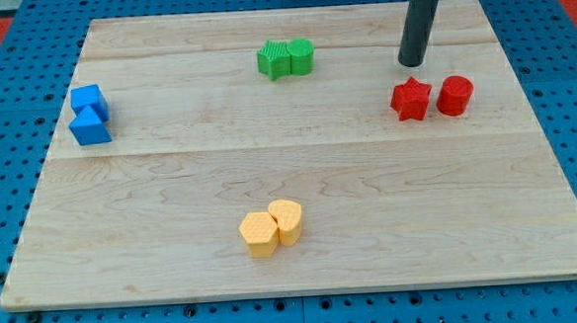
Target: Move the blue blocks towards the bottom right of the board
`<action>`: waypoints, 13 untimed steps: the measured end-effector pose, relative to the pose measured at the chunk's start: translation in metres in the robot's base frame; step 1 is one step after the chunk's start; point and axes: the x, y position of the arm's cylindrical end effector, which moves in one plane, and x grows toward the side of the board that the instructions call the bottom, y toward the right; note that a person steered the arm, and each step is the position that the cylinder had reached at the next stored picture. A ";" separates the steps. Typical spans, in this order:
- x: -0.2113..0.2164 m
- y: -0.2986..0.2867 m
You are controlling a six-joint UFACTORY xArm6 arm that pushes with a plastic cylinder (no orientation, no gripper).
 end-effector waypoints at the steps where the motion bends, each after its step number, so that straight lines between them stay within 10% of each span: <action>1: -0.007 -0.007; 4: -0.114 -0.235; 6: -0.033 -0.415; 8: 0.071 -0.399; 13: 0.181 -0.354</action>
